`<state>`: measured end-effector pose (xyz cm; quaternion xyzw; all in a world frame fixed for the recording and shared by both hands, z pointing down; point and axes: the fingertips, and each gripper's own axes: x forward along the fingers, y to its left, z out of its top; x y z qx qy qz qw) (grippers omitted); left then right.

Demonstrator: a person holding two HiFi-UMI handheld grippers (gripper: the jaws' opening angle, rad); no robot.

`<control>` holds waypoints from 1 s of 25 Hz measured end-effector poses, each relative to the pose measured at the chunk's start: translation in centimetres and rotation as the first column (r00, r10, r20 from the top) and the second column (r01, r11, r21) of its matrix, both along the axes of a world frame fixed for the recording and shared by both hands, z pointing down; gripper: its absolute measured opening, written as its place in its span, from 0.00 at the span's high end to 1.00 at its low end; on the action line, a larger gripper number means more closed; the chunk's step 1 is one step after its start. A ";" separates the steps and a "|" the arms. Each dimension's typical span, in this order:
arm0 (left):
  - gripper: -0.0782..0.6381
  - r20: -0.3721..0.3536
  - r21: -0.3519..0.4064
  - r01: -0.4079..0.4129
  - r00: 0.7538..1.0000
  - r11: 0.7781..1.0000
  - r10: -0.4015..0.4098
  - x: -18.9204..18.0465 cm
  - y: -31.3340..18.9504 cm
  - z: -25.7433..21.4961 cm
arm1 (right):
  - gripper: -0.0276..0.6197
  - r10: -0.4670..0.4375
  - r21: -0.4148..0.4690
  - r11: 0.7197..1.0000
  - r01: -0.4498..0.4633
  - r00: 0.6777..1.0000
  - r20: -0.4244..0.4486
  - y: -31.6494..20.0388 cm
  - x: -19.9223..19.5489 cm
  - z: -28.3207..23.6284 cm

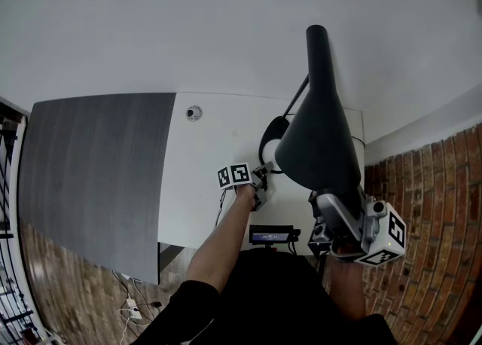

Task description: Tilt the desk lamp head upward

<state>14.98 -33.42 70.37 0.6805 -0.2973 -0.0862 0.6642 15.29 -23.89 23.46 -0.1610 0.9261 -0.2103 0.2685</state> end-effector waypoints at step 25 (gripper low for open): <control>0.88 0.007 0.000 0.002 1.000 1.000 -0.002 0.0 0.0 -0.1 | 0.79 0.032 0.042 0.999 -0.031 0.999 -0.032 0.1 -0.2 -1.0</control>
